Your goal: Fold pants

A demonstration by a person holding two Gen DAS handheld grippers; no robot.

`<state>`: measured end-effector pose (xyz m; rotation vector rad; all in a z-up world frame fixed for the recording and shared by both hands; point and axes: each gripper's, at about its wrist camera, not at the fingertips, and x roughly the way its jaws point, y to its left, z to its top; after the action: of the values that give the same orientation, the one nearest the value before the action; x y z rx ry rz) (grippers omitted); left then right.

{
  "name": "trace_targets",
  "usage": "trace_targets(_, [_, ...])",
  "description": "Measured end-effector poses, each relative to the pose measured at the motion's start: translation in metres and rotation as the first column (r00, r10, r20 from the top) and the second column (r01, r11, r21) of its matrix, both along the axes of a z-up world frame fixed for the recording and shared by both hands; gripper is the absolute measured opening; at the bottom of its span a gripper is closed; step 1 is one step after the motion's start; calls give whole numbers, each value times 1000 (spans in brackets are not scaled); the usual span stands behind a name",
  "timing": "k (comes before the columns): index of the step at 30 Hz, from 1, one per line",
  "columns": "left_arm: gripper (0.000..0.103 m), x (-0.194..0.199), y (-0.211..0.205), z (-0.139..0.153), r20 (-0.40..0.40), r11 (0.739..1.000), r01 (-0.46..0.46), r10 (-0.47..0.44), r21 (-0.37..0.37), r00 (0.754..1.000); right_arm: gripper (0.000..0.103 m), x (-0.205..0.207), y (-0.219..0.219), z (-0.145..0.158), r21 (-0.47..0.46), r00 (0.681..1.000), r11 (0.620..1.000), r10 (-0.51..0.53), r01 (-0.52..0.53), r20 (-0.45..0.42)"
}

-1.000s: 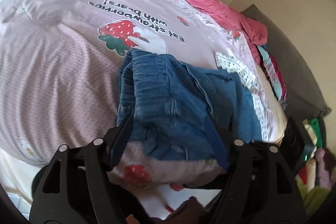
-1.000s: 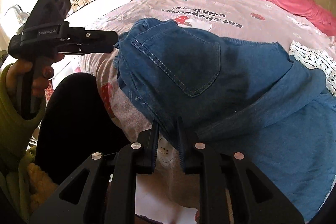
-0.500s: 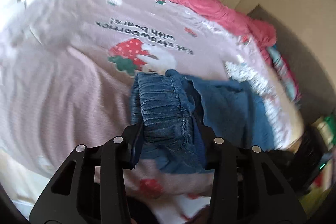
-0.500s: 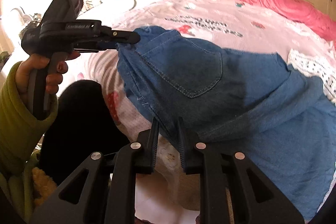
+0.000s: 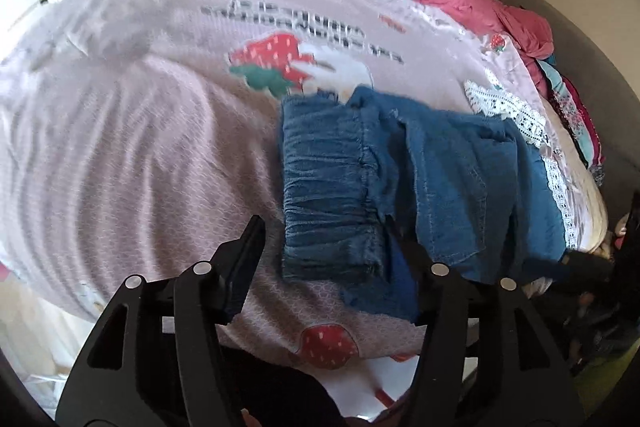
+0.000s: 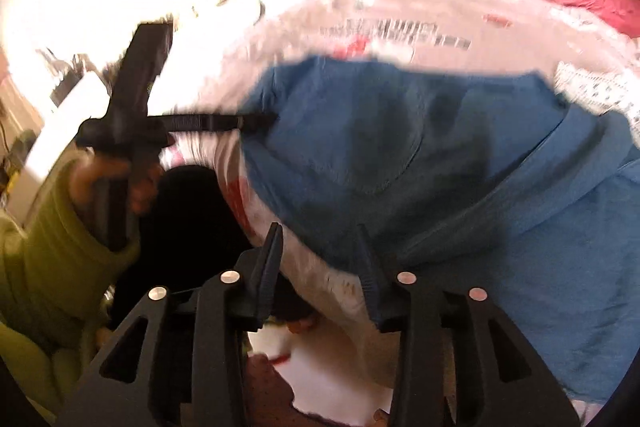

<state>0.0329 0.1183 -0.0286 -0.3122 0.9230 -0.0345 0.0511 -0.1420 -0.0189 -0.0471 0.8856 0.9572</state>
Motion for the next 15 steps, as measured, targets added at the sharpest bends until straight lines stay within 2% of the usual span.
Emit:
trace_targets(4, [53,-15,-12,24,72,997,-20,15,77,997,44,10,-6,-1,-45,997,997,-59,61,40])
trace_targets(9, [55,-12,-51,29,84,991,103,-110,84,990,45,26,0,-40,-150,993,984,-105,95,-57])
trace_targets(15, [60,-2,-77,11,49,973,130,-142,189,989,46,28,-13,-38,-88,988,991,-113,104,-106])
